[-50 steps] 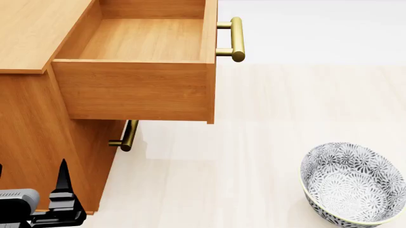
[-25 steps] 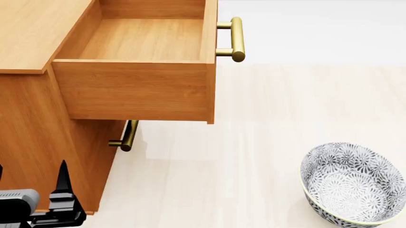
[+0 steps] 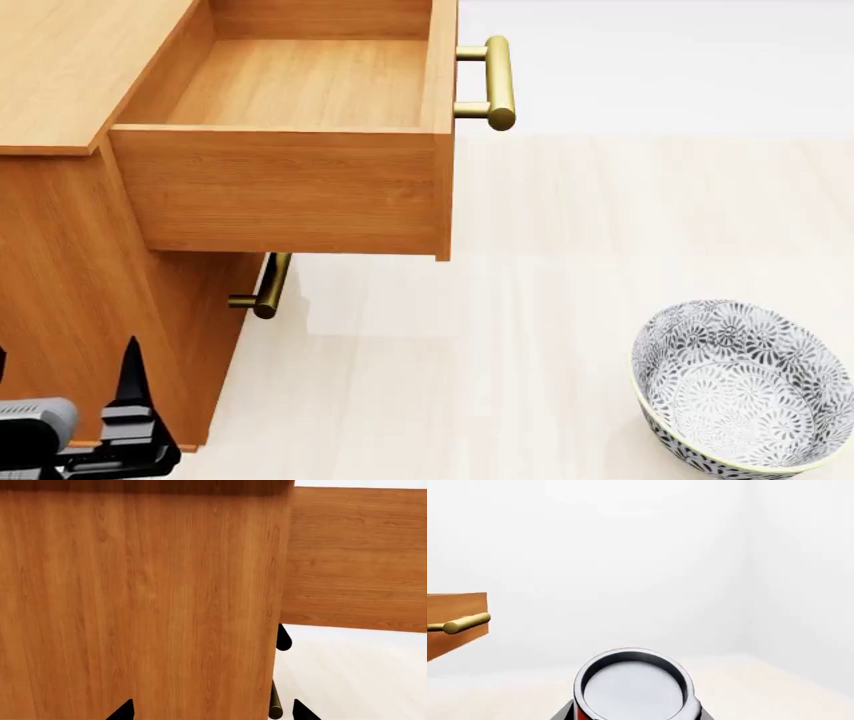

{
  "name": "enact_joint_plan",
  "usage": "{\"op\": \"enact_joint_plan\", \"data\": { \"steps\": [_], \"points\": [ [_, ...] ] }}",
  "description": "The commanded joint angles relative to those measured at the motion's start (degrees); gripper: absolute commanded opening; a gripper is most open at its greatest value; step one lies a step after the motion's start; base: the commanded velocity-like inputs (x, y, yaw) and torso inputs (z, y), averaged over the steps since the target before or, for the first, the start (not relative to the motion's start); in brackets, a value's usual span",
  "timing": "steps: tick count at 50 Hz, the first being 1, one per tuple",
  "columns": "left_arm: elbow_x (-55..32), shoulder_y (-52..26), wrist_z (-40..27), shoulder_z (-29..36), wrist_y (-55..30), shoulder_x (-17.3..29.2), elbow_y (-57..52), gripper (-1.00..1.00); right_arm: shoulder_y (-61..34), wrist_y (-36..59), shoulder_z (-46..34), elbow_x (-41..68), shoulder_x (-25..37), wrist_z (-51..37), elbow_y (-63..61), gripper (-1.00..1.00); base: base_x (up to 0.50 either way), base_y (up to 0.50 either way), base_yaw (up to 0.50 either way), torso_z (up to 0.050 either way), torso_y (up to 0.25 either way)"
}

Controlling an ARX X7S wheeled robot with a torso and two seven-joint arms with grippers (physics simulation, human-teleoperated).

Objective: Put the ketchup in the top drawer of the cabinet.

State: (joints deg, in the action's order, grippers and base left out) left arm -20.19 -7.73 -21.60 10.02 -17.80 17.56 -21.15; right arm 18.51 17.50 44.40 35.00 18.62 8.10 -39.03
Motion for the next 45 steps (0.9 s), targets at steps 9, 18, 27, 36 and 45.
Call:
{"op": "enact_joint_plan", "data": {
  "steps": [9, 18, 27, 36, 45],
  "points": [
    [-0.32, -0.58, -0.19, 0.35, 0.16, 0.12, 0.48, 1.0, -7.99, 14.9, 4.93, 12.7, 11.18, -14.08, -12.96, -1.0, 0.0, 0.0, 0.0, 0.0, 0.0],
    [-0.5, -0.32, -0.25, 0.37, 0.7, 0.13, 0.68, 1.0, -19.83, 22.89, -0.93, 19.94, 20.33, -24.71, -13.79, -1.0, 0.0, 0.0, 0.0, 0.0, 0.0],
    [-0.72, -0.59, -0.34, 0.81, 0.34, 0.14, 0.63, 1.0, -38.27, 28.08, -13.76, 27.85, 28.03, -34.78, -12.05, -1.0, 0.0, 0.0, 0.0, 0.0, 0.0],
    [-0.89, -0.63, -0.5, 0.93, 0.44, 0.2, 0.57, 1.0, -48.54, 29.54, -22.02, 28.49, 29.61, -37.09, -8.95, -1.0, 0.0, 0.0, 0.0, 0.0, 0.001],
    [-0.81, -0.69, -0.41, 1.25, 1.17, 0.02, 1.47, 1.0, -56.59, 30.08, -28.63, 27.0, 29.57, -37.01, -5.59, -1.0, 0.0, 0.0, 0.0, 0.0, 0.0]
  ]
}}
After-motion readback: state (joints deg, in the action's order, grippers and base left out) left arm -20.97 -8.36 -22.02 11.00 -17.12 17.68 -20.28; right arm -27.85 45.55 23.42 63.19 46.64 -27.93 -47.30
